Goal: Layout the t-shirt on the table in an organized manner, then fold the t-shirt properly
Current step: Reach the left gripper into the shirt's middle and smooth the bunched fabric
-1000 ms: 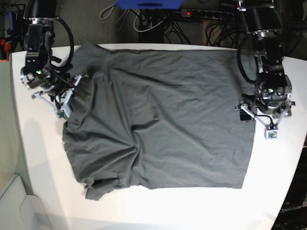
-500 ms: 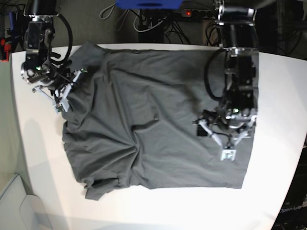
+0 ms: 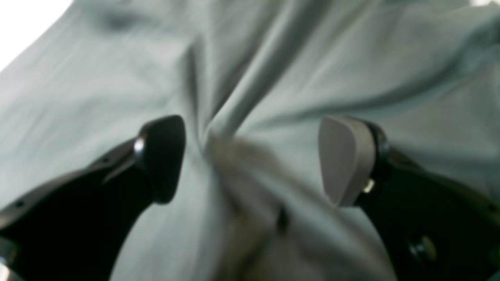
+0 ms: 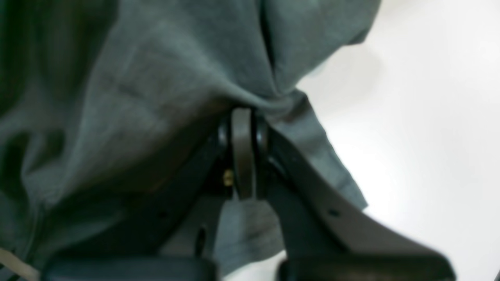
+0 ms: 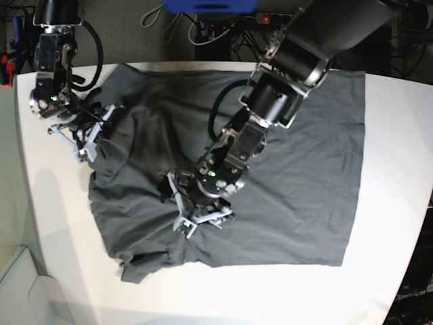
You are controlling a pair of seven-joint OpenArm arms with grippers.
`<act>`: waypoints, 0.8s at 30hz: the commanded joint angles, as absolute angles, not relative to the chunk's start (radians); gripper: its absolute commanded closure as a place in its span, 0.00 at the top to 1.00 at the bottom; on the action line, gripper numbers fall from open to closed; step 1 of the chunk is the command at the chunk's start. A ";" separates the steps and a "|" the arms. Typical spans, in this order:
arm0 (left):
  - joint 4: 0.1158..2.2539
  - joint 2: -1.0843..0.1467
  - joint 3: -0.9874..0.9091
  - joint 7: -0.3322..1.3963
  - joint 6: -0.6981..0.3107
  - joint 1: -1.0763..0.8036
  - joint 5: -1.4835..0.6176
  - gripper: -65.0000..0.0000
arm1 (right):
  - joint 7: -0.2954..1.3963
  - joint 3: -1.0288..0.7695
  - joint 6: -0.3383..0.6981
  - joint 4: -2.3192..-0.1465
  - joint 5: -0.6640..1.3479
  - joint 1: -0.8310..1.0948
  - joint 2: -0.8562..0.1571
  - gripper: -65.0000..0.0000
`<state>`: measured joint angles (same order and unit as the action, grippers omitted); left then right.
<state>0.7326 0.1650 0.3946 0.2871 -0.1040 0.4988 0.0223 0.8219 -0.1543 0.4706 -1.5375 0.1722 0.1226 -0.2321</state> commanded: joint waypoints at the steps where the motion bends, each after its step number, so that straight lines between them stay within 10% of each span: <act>1: 0.688 0.157 0.394 0.226 -0.082 0.547 0.028 0.80 | 0.895 -0.151 0.473 -1.524 0.147 0.134 -0.232 0.00; 24: 0.286 0.157 0.602 0.035 -0.076 0.673 -0.254 0.80 | 0.897 -0.159 0.470 -1.532 0.147 0.214 -0.254 0.00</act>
